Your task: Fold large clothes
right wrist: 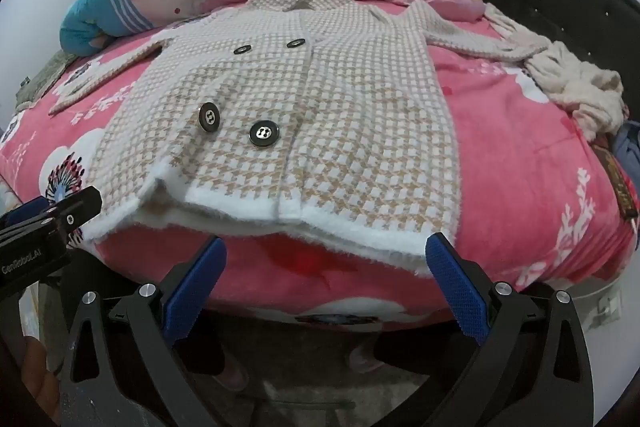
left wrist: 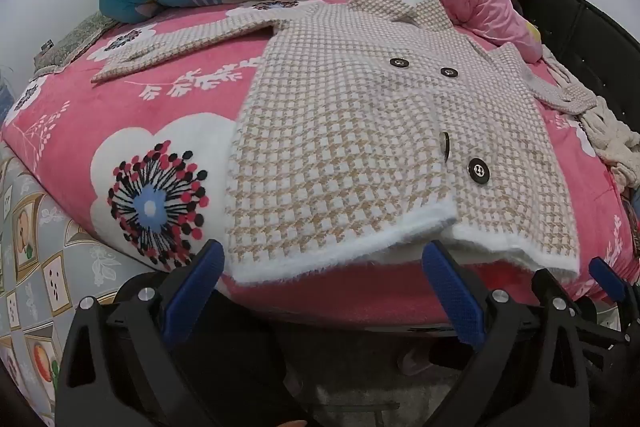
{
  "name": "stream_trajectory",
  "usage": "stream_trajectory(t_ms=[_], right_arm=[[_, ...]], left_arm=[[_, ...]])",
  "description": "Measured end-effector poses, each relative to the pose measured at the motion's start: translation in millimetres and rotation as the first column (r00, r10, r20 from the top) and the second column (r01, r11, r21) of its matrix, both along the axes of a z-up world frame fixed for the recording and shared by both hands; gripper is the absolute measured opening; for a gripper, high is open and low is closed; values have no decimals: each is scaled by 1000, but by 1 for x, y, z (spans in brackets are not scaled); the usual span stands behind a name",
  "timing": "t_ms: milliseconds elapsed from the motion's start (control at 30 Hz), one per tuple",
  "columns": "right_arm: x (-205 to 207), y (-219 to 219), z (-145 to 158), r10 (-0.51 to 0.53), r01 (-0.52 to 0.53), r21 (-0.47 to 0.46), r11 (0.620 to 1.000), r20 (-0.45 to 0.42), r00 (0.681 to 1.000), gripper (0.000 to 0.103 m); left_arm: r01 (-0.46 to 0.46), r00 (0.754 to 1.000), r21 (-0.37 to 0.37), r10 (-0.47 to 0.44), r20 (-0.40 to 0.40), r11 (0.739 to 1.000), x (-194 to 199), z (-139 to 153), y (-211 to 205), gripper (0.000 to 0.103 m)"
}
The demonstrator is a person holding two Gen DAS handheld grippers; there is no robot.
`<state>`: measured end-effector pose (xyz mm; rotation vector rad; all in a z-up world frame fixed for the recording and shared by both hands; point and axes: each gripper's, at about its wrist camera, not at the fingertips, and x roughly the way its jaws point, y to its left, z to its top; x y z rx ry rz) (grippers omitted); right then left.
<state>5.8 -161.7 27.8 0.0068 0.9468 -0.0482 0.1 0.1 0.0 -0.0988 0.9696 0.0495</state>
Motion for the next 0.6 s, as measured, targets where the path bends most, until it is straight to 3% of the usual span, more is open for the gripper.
stream_trajectory(t_ms=[600], right_arm=[[-1, 1, 4, 1, 0, -12, 1000, 11, 1000, 96]], left_arm=[[0, 1000, 9, 0, 5, 1000, 0, -2, 3, 98]])
